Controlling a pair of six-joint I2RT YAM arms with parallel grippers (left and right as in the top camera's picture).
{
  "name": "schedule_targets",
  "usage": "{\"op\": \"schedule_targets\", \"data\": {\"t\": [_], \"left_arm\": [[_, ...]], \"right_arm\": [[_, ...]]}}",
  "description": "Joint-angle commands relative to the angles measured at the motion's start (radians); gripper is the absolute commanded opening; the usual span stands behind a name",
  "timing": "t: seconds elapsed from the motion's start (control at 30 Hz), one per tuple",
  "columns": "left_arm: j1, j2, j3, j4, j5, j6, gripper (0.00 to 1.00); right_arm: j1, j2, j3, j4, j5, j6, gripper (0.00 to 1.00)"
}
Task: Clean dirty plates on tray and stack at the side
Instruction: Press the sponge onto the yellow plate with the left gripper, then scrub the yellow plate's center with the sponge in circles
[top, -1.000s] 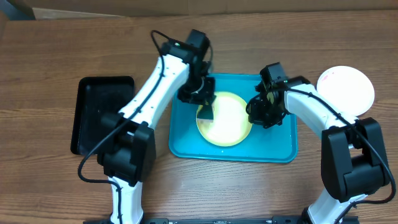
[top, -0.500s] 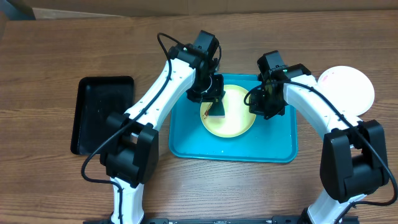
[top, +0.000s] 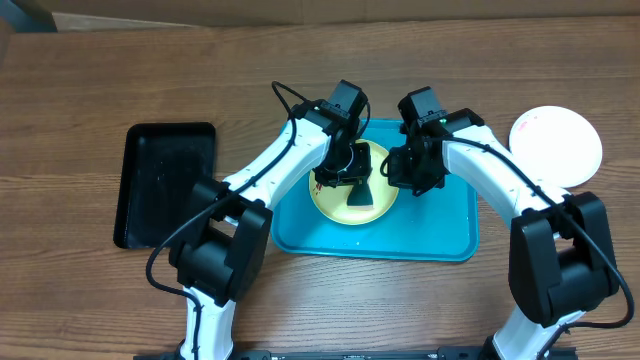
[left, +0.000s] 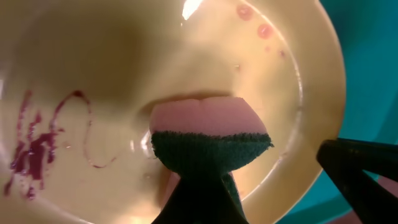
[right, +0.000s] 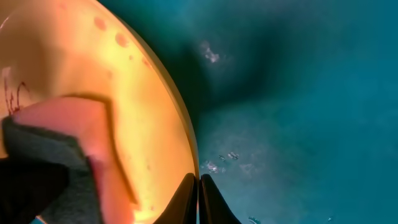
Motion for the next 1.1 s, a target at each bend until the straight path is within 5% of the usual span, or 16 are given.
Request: {"op": "schedule_targets", "data": {"t": [0.0,0.63,1.07], "left_arm": [[0.005,-0.022,-0.009,-0.001,-0.031,-0.013,0.04],[0.005,0.010,-0.009,0.032,-0.103,-0.013,0.04],[0.056,0.010,-0.008,-0.009,-0.100,-0.005,0.04]], "right_arm": [[-0.025,0.022,-0.008,0.017,0.002,0.007,0.04],[-0.026,0.133,-0.006,0.039,-0.067,-0.114,0.04],[-0.053,0.132,0.092,-0.116,-0.006,-0.143,0.04]]}}
